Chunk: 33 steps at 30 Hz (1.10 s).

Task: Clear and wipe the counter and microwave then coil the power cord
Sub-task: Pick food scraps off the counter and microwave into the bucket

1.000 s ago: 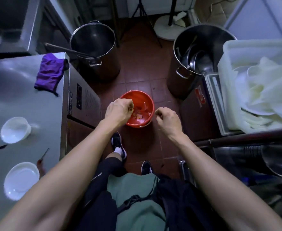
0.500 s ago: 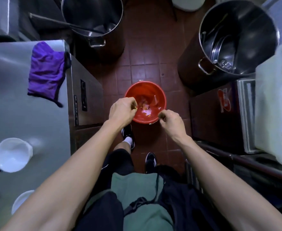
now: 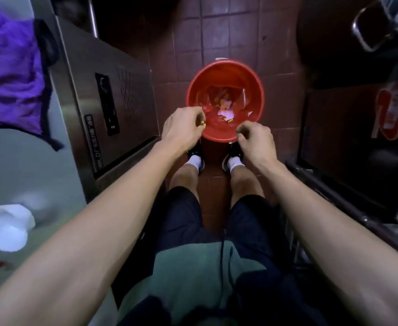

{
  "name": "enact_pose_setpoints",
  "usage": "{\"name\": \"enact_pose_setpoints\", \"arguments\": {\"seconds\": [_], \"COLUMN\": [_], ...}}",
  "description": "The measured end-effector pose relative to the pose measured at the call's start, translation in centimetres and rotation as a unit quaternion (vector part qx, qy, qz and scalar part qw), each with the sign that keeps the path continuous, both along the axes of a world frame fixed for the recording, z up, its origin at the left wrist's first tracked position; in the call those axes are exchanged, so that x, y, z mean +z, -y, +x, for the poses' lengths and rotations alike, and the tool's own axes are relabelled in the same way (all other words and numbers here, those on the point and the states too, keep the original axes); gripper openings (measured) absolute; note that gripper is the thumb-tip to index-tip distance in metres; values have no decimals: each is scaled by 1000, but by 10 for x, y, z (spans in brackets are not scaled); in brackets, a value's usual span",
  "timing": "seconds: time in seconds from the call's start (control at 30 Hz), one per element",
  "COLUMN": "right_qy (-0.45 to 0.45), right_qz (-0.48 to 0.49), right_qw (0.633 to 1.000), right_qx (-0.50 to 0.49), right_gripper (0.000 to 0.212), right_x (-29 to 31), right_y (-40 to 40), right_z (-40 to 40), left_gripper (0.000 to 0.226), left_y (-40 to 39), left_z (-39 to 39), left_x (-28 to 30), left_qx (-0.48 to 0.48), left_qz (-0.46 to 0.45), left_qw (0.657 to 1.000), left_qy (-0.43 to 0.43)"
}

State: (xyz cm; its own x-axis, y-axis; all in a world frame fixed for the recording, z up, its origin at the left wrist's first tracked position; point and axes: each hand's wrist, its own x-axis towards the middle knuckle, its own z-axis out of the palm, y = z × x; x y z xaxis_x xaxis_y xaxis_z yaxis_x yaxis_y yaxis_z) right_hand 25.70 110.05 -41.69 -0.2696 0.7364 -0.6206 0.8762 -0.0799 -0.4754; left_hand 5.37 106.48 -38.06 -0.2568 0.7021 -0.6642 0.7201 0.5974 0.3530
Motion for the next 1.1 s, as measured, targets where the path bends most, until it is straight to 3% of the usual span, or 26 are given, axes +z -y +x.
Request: {"name": "enact_pose_setpoints", "arguments": {"seconds": [0.4,0.8,1.1], "right_qy": [53,55,54], "right_qz": [-53,-80,-85], "right_qw": [993,994,994], "right_qx": [89,57,-48], "right_gripper": [16,13,16], "right_x": [-144,-272,-325], "right_y": [-43,-42,-34], "right_z": [17,-15,-36], "left_gripper": [9,9,14], "left_y": [-28,-44,-41], "left_z": [31,18,16], "left_x": [-166,-305,-357], "left_qx": [12,43,88], "left_qz": [-63,-59,-51], "left_qw": [998,997,993], "left_qy": [12,16,62]}}
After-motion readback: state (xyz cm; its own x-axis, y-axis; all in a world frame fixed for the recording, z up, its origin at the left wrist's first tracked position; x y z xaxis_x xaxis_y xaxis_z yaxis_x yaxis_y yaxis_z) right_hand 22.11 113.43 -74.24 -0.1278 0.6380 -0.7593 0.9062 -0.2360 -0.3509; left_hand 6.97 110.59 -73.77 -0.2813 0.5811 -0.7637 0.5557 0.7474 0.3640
